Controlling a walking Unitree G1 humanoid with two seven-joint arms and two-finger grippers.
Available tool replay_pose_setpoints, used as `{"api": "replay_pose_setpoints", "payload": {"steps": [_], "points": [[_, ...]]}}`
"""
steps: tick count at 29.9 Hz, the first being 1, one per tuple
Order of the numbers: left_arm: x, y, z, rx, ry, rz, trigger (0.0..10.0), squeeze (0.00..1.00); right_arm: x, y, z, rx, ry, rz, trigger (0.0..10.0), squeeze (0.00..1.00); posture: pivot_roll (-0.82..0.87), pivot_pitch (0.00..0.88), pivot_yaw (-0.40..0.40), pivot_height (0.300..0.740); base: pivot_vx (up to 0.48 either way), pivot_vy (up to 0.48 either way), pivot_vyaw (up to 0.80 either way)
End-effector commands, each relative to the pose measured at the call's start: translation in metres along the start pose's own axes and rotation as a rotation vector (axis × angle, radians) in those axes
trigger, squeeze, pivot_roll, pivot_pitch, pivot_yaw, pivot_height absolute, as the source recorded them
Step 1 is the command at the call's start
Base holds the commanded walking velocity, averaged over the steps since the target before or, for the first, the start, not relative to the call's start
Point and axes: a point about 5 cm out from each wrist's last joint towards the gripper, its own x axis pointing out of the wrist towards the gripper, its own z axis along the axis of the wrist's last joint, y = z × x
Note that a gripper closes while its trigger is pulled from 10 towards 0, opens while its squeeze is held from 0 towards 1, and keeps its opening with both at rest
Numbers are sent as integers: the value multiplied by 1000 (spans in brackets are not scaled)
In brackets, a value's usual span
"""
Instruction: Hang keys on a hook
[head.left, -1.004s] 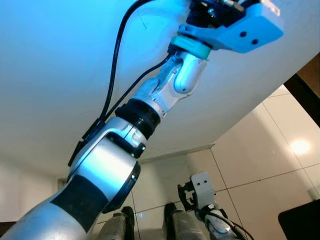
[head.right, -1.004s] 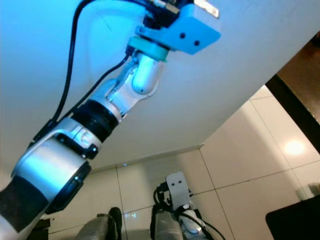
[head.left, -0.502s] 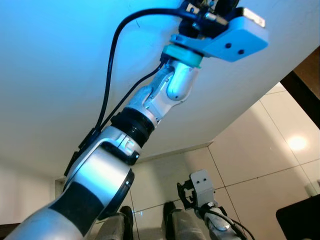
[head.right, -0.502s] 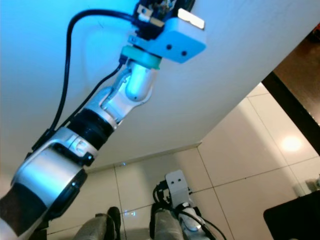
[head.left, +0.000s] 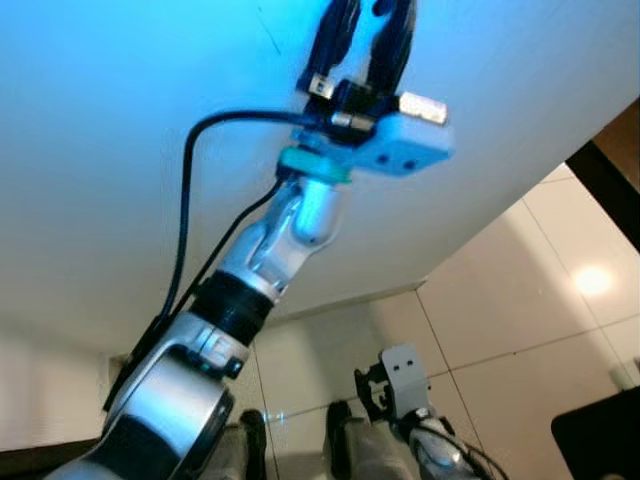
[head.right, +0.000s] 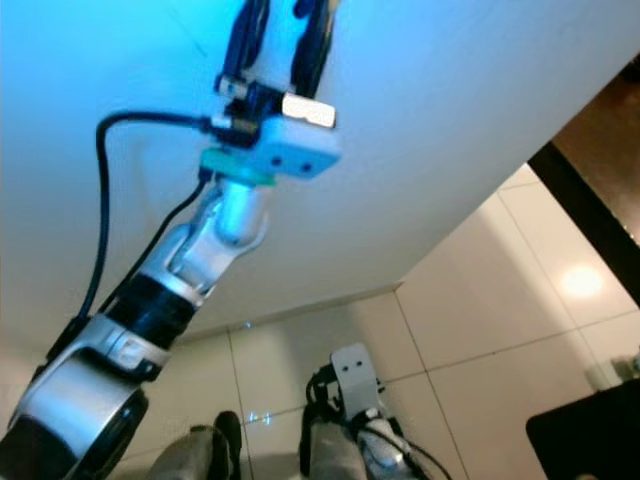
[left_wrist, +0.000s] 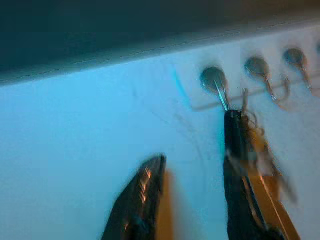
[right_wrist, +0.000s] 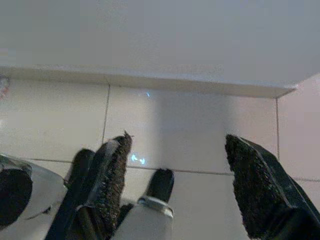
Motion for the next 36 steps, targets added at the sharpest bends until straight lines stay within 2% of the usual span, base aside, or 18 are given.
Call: {"api": "replay_pose_setpoints", "payload": {"steps": [1, 5, 7, 10, 11, 12, 13, 14, 15, 20, 21, 22, 24, 25, 27, 29, 32, 36], "points": [[-6, -2, 9, -9, -39, -43, 10000, 0, -7, 2, -12, 11, 44, 3, 10000, 0, -137, 311, 21, 740, 0, 0, 0], [-29, 3, 9, 6, -54, -134, 10000, 0, -6, 2, -12, 12, 44, 2, 10000, 0, -133, 311, 20, 740, 0, 0, 0], [-58, 8, 5, 2, -41, -288, 10000, 0, -7, 1, -13, 12, 48, 1, 10000, 0, -131, 311, 19, 740, 0, 0, 0], [-68, 11, 3, 0, -33, -333, 10000, 0, -7, 1, -13, 13, 50, 1, 10000, 0, -131, 311, 19, 740, 0, 0, 0], [-109, 15, -9, -35, 89, -531, 10000, 0, -10, -1, -17, 12, 62, -4, 10000, 0, -130, 309, 22, 740, 0, 0, 0], [-109, 15, -9, -35, 89, -531, 10000, 0, -10, -1, -17, 12, 62, -4, 10000, 0, -130, 309, 22, 740, 0, 0, 0], [-128, 17, -14, -64, 164, -614, 10000, 0, -11, -2, -18, 12, 68, -6, 10000, 0, -130, 309, 22, 740, 0, 0, 0], [-165, 20, -28, -125, 417, -727, 10000, 0, -13, -3, -22, 12, 79, -9, 10000, 0, -129, 309, 24, 740, 0, 0, 0], [-181, 21, -36, -162, 551, -760, 10000, 0, -14, -3, -23, 13, 84, -10, 10000, 0, -129, 309, 24, 740, 0, 0, 0], [-216, 30, -52, -195, 792, -743, 10000, 0, -16, -2, -27, 15, 99, -9, 10000, 0, -129, 308, 24, 740, 0, 0, 0], [-242, 38, -70, -212, 1013, -672, 10000, 0, -18, 0, -30, 18, 113, -2, 10000, 0, -144, 306, 17, 740, 0, 0, 0], [-242, 38, -70, -212, 1013, -672, 10000, 0, -18, 0, -30, 18, 113, -2, 10000, 0, -144, 306, 17, 740, 0, 0, 0], [-270, 45, -82, -203, 1190, -599, 10000, 0, -21, 3, -34, 22, 129, 9, 10000, 0, -152, 303, 7, 740, 0, 0, 0], [-297, 49, -87, -245, 1387, -518, 10000, 0, -25, 6, -41, 24, 155, 29, 10000, 0, -155, 297, -7, 740, 0, 0, 0], [-297, 49, -87, -245, 1387, -518, 10000, 0, -25, 6, -41, 24, 155, 29, 10000, 0, -155, 297, -7, 740, 0, 0, 0], [-333, 53, -86, -273, 1602, -446, 10000, 0, -32, 9, -51, 38, 201, 54, 10000, 0, -152, 286, -19, 740, 0, 0, 0], [-354, 63, -83, -225, 1699, -430, 10000, 0, -36, 10, -58, 63, 240, 61, 10000, 0, -148, 276, -29, 740, 0, 0, 0], [-365, 76, -82, -157, 1743, -391, 10000, 0, -37, 12, -60, 76, 254, 77, 10000, 0, -140, 259, -43, 740, 0, 0, 0]]}}
